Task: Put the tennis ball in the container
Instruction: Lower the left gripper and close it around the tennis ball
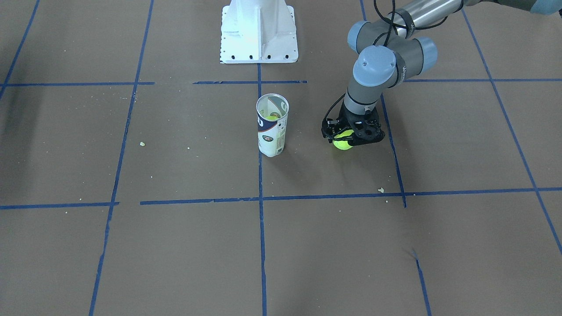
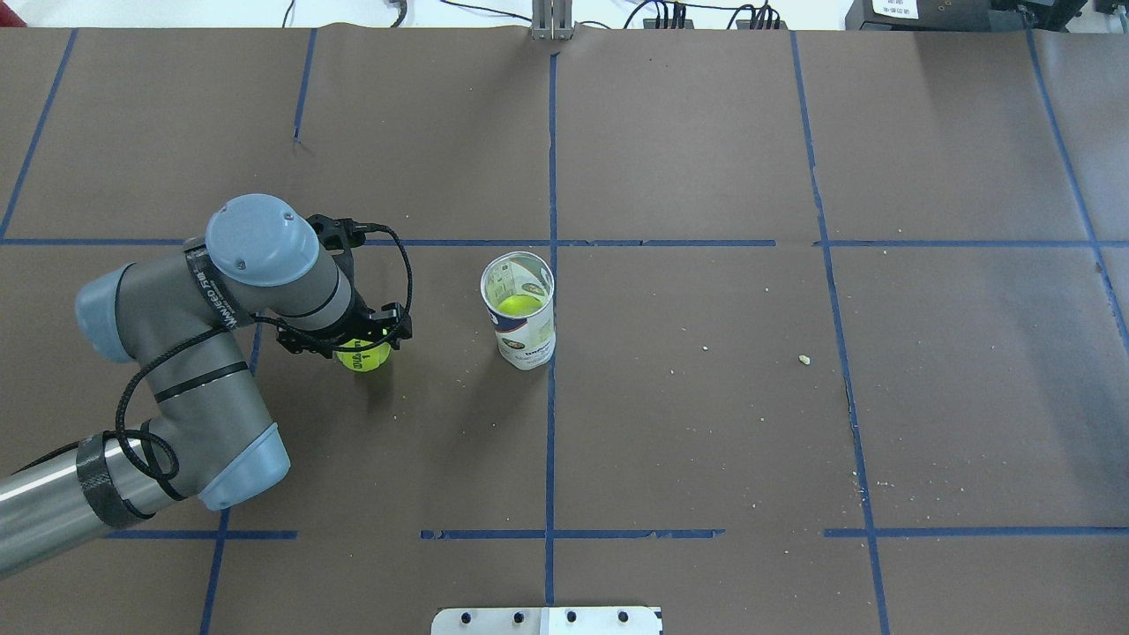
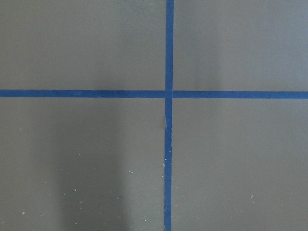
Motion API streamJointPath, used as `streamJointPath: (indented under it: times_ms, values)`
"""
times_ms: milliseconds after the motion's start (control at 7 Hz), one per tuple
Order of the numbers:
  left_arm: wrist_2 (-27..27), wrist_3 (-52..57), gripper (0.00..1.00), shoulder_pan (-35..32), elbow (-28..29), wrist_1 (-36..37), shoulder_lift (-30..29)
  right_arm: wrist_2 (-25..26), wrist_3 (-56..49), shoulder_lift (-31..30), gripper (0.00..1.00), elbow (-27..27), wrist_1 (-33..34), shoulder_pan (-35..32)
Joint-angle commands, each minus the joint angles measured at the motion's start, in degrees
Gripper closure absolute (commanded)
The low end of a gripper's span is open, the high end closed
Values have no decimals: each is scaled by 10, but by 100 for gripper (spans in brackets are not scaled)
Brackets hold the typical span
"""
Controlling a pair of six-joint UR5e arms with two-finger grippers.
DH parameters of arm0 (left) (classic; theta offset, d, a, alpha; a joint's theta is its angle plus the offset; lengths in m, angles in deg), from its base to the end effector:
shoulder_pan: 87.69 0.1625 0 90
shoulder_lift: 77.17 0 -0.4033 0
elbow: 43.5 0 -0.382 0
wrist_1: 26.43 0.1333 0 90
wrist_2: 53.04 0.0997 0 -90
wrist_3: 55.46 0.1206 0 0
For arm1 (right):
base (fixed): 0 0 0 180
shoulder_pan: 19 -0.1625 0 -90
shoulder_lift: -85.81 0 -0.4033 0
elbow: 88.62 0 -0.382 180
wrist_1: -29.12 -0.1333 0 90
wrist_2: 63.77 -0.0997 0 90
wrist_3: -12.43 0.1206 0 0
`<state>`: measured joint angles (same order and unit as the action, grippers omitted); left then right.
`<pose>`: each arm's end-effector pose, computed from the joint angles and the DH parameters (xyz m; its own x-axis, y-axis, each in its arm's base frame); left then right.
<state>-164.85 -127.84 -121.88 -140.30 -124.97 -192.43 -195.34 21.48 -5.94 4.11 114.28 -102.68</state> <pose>0.4833 -0.4353 0.3446 0.6960 -0.1331 -0.7056 0.1165 0.9906 -0.0719 0.0003 -0.4809 0.6387 0.7443 0.0082 0.6678 -0.0076 1.0000 -0.0037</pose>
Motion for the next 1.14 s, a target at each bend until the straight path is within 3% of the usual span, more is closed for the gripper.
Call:
streamJointPath:
  times_ms: [0, 286, 429, 571, 714, 857, 1000]
  values:
    - [4, 0, 34, 0, 2, -3, 0, 0, 0, 0, 0, 0, 0, 0]
    - [14, 0, 100, -6, -3, -3, 0, 0, 0, 0, 0, 0, 0, 0]
    - [13, -3, 100, -30, -28, 2, -4, 0, 0, 0, 0, 0, 0, 0]
    - [12, -13, 100, -54, -90, 27, -6, 0, 0, 0, 0, 0, -1, 0]
    - [11, -48, 100, -65, -135, 90, -30, 0, 0, 0, 0, 0, 0, 0]
    - [5, -72, 100, -65, -157, 151, -73, 0, 0, 0, 0, 0, 0, 0]
    - [-39, -147, 100, -64, -160, 175, -111, 0, 0, 0, 0, 0, 0, 0]
